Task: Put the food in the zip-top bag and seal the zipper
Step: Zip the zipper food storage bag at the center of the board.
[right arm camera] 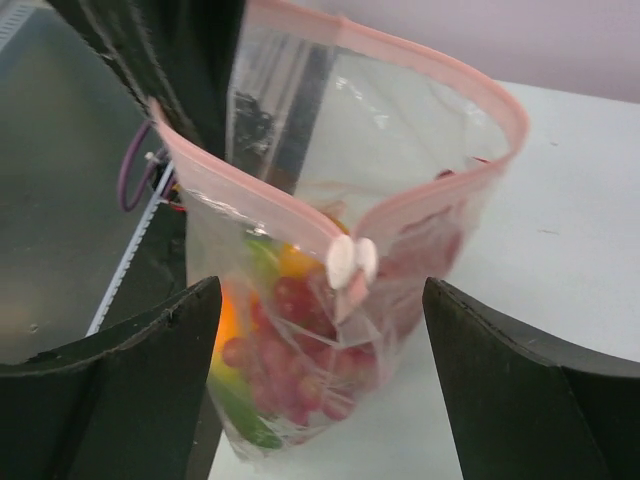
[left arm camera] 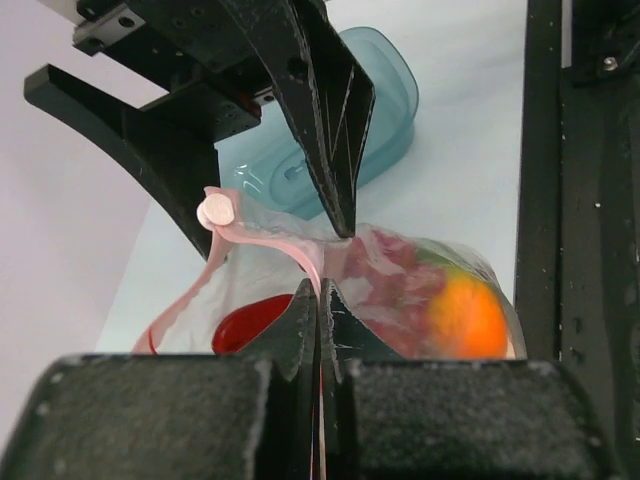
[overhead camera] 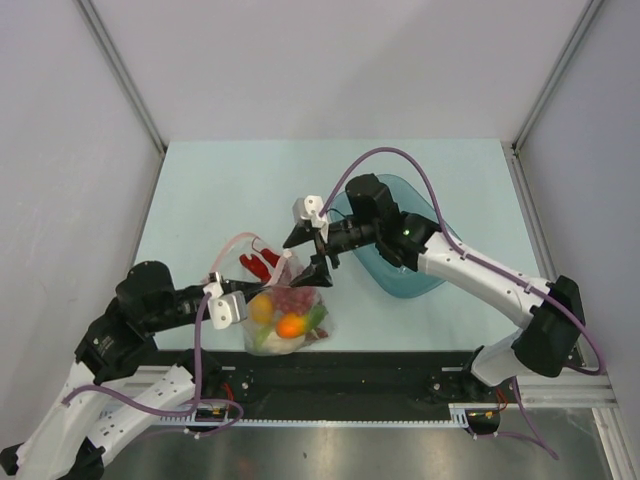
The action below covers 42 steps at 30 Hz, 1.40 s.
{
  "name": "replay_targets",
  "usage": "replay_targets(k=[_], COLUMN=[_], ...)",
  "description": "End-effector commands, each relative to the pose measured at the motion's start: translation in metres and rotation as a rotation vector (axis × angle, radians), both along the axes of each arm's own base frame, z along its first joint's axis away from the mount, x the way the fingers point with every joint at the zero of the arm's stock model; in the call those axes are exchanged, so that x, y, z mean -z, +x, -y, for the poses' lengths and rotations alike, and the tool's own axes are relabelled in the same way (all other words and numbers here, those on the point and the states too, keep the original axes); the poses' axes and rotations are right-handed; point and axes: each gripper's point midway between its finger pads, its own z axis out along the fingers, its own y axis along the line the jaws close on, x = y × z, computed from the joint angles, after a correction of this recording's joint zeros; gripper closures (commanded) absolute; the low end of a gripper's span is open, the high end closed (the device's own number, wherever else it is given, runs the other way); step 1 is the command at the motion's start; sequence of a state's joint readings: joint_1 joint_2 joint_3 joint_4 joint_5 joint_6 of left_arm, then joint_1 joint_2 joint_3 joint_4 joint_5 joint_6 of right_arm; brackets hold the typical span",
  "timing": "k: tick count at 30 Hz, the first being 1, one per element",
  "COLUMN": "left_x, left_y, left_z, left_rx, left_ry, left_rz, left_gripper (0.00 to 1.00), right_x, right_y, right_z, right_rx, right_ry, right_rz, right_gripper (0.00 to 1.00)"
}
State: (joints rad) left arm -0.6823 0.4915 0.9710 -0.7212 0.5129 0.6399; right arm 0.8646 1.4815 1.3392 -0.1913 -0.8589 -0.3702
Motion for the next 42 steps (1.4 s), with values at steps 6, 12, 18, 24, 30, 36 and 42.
replay_targets(k=[6,12,18,24,30,36,42], left_x=[0.015,0.016,-0.022,-0.103,-0.095,-0.034,-0.055], left_y=[-0.014,-0.018,0.024,0.038,0.063,0.077,0.065], left_z=[0.003,0.000,-0.003,-0.016,-0.024,-0.021,-0.002], left_rx=[0.114,0.130,-0.134,-0.277,-0.398,-0.422,-0.265], left_ry=[0.063,0.078,-0.066,-0.259,-0.216,-0.074,-0.120], left_rz=[0.047,0.074,-0.011,0.036,0.022,-0.139,-0.163], left_gripper=[1.00,1.00,0.77,0.33,0.34,0.51,0.52], right_x=[-0.017,-0.022,-0.077,-0.080,-0.074,-0.071,-0.077], right_y=[-0.019,0.006,0.033,0.021,0.019,0.013,0.009], right_z=[0.007,0.003,0.013,0.032,0.035,0.042,0.047], right_rx=[-0.055,0.076,0.208,0.161,0.134,0.130,0.152], right_ry=[0.006,0.017,0.171,0.135,0.113,0.086,0.089], right_rz=[0.010,0.008,0.125,0.301,0.369,0.363,0.345], right_gripper=[0.56,1.00,1.00,1.00,1.00,1.00,1.00])
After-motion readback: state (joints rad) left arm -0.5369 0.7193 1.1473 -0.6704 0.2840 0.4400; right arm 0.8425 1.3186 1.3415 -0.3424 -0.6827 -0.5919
